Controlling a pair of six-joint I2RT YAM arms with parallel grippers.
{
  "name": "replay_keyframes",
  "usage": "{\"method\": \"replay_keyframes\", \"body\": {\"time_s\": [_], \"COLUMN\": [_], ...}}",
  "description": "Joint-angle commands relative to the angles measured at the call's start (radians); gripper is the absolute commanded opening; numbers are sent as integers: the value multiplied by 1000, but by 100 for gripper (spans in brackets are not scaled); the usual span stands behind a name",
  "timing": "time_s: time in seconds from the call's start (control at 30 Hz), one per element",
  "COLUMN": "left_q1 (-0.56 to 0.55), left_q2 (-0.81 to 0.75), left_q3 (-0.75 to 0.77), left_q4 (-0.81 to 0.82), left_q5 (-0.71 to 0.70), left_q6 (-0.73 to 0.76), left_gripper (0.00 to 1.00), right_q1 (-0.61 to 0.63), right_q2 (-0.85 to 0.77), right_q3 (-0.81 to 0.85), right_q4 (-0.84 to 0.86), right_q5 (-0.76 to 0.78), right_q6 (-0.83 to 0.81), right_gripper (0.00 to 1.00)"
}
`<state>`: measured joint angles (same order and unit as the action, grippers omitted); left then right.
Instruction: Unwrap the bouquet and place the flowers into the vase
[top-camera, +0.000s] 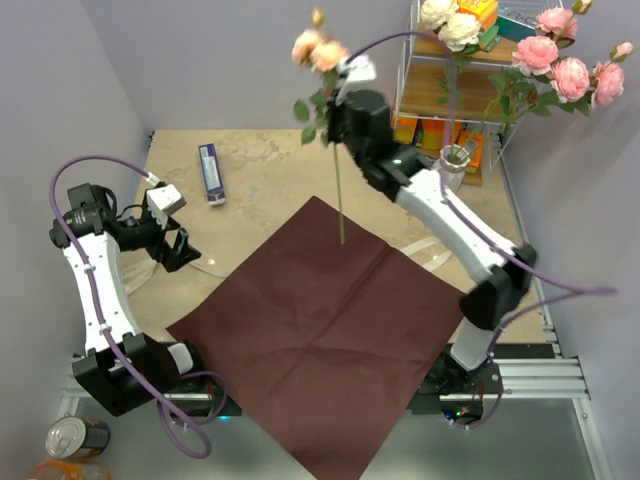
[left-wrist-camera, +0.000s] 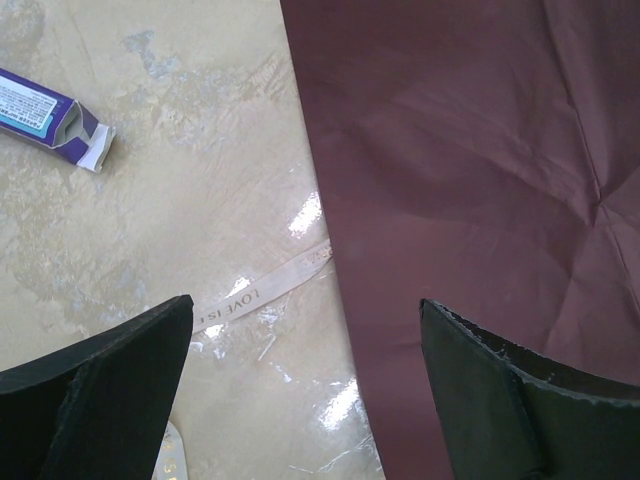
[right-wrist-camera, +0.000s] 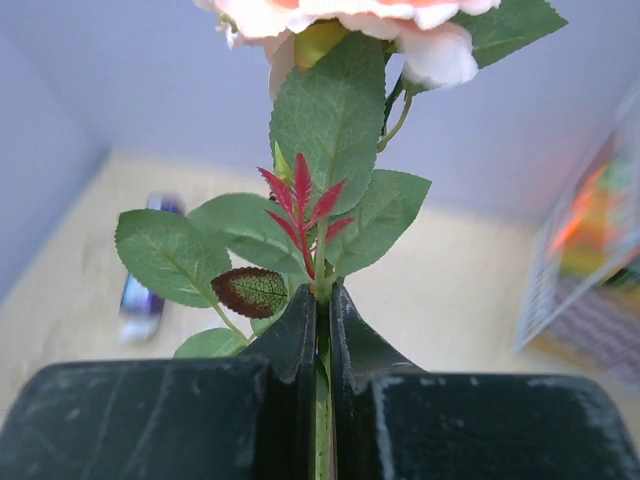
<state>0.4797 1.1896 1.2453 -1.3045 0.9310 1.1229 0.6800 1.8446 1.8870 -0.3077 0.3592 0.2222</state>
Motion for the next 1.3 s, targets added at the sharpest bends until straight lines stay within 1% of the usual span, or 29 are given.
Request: {"method": "replay_keyframes", "body": {"time_s": [0.0, 0.03, 0.07, 0.1, 0.13, 0.17, 0.27, 0.3, 0.33, 0.43, 0.5, 0.53, 0.57, 0.67, 0.8, 1.07, 1.17, 1.27], "left_q1": [14, 14, 16, 16, 16, 16, 17, 17, 19, 19, 19, 19, 20, 20, 20, 20, 23, 28], "left_q2": [-10, -10, -5, -5, -5, -5, -10, -12, -12, -12, -10, -12, -13, -9, -1, 25, 36, 42], "left_q3": [-3, -3, 0, 0, 2, 2, 3, 3, 2, 5, 8, 6, 2, 5, 17, 14, 16, 19], "left_q4": [-10, -10, -10, -10, -10, -10, -12, -10, -12, -12, -12, -12, -10, -12, -12, -10, -10, -12], "left_q5": [26, 28, 28, 28, 29, 31, 29, 28, 23, 19, 15, 14, 12, 12, 11, 9, 6, 6], "left_q6": [29, 29, 29, 31, 29, 29, 29, 31, 32, 34, 34, 35, 40, 38, 35, 48, 52, 57], "left_gripper": [100, 99, 99, 99, 99, 99, 100, 99, 99, 99, 100, 99, 99, 99, 99, 99, 99, 99], "right_q1": [-36, -45, -63, -77, -95, -138, -213, -223, -230, -260, -281, -286, -299, -332, -352, -364, -365, -364], "right_q2": [-255, -293, -373, -401, -428, -452, -466, -488, -499, -509, -492, -486, -481, -452, -403, -314, -286, -257], "right_q3": [-15, -99, -144, -185, -245, -255, -256, -278, -337, -382, -384, -399, -408, -408, -388, -344, -351, -370], "right_q4": [273, 426, 506, 583, 705, 732, 749, 787, 896, 1037, 1053, 1123, 1157, 1197, 1321, 1432, 1525, 1674], "right_q5": [168, 187, 216, 225, 231, 236, 274, 296, 306, 354, 368, 398, 403, 425, 445, 460, 475, 483], "right_q6": [-308, -396, -443, -490, -554, -569, -595, -616, -670, -757, -782, -816, -822, -807, -845, -882, -925, -1007], "right_gripper": [0, 0, 0, 0, 0, 0, 0, 0, 0, 0, 0, 0, 0, 0, 0, 0, 0, 0]}}
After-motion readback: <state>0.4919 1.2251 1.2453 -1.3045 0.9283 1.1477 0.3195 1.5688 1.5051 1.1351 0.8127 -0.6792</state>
